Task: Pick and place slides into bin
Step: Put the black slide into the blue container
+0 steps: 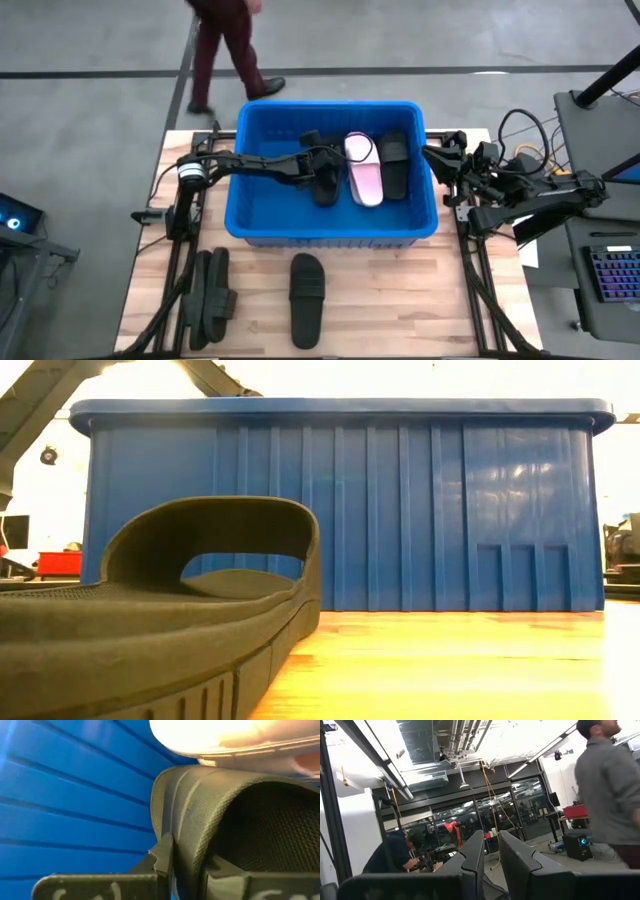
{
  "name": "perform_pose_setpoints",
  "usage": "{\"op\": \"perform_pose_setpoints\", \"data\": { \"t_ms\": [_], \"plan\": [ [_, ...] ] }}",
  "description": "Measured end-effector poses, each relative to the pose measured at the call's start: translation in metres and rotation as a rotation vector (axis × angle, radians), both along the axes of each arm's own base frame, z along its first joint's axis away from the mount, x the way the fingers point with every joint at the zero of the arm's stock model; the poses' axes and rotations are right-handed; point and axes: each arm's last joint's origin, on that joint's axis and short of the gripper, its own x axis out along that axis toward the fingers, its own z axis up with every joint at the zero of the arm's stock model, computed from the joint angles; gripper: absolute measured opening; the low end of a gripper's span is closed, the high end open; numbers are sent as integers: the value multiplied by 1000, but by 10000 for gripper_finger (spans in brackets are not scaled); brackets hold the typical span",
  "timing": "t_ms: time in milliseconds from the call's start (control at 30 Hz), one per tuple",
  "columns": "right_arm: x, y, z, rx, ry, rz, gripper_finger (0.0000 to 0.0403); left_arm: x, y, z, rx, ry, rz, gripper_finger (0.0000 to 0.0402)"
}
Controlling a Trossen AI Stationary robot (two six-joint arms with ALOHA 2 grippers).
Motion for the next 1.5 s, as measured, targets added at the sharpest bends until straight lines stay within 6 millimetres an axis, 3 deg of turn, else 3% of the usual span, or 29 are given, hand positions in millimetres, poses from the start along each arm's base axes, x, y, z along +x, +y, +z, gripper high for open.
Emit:
{"op": "perform_pose_setpoints", "data": {
  "t_ms": [200,300,733,1033,1267,1500],
  "plan": [
    [0,0,0,23,-8,11,52,-4,3,-4,-15,5,22,16],
    [0,0,0,23,-8,11,52,-5,6,-5,-17,6,27,36],
    [0,0,0,22,-7,11,52,-1,6,-3,-145,-124,-32,249],
    [0,0,0,21,-7,12,52,-4,0,-3,-253,-87,-101,333],
    [0,0,0,26,-8,18,52,-14,-17,32,-281,-78,-153,345],
    [0,0,0,11,-1,10,52,-32,-49,96,-367,-315,-279,345]
  ]
}}
